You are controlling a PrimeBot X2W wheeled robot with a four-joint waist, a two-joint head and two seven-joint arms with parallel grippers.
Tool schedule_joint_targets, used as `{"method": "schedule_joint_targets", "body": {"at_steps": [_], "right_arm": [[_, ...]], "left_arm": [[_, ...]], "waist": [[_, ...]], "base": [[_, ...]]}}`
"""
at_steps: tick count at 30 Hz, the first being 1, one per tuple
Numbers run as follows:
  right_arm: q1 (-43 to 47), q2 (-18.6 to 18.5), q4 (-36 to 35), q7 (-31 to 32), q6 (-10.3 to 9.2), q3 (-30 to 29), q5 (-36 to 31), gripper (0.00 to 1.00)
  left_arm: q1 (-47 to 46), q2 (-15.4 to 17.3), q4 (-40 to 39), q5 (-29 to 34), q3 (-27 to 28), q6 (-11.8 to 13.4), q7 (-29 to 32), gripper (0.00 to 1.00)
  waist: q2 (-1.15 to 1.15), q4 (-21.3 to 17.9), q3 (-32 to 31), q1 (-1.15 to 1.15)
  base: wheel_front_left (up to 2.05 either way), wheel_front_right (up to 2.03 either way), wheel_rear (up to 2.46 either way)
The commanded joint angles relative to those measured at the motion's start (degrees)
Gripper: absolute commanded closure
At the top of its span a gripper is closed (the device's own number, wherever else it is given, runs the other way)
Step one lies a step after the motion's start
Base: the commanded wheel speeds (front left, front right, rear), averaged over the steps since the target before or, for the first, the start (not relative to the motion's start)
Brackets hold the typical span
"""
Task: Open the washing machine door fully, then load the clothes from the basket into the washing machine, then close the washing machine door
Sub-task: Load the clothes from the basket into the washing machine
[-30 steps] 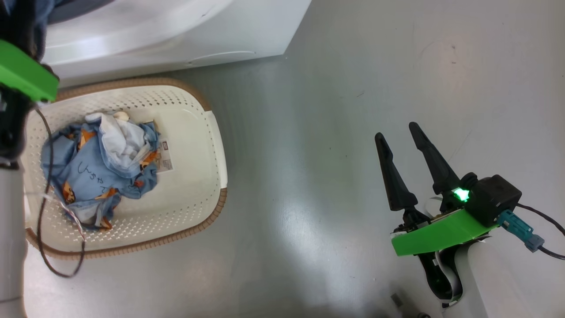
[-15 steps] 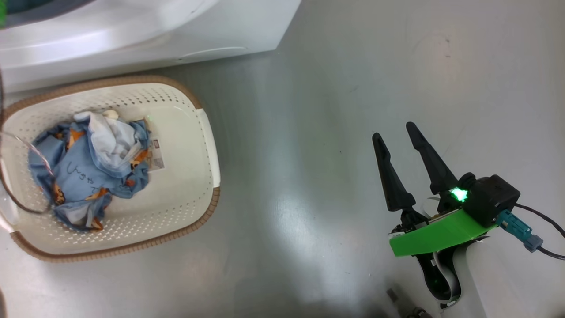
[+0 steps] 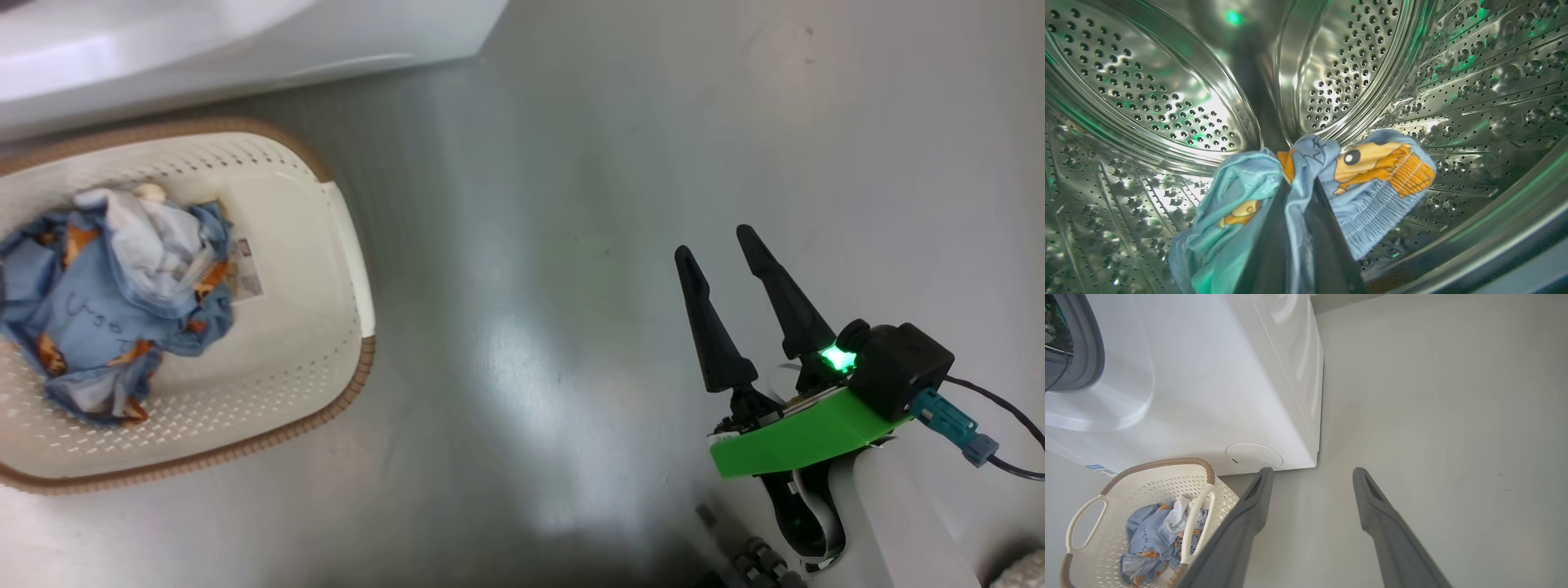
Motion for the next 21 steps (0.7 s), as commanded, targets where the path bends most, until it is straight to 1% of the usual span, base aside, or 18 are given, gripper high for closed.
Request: {"method": "schedule_joint_targets", "body": {"at_steps": [1, 9, 16, 21], "right_arm": [[1.03, 0.25, -1.33, -0.27, 0.09, 1.58, 0.45, 0.00], [1.59, 0.25, -1.83, -0.27, 0.09, 2.62, 1.21, 0.00], [2.07, 0.25, -2.14, -0.27, 0.09, 3.66, 1.93, 0.00], [2.52, 0.25, -2.04, -0.27, 0.09, 4.13, 2.21, 0.00]], "left_arm": [[-1.79, 3.54, -0.85, 0.10, 0.66, -0.16, -0.59, 1.00], [-7.36, 6.38, 1.46, -0.19, -2.51, -0.18, -3.23, 1.00], [-12.43, 8.50, 3.23, -0.35, -5.08, -0.18, -5.87, 1.00], [-15.27, 8.93, 5.89, -1.69, -7.10, -0.18, -4.19, 1.00]], "waist": [[0.00, -0.82, 1.27, 0.00], [0.00, -2.08, 3.99, 0.00], [0.00, -3.33, 5.17, 0.00], [0.00, -3.88, 5.40, 0.00]], "base": [[0.00, 0.00, 0.00], [0.00, 0.00, 0.00], [0.00, 0.00, 0.00], [0.00, 0.00, 0.00]]}}
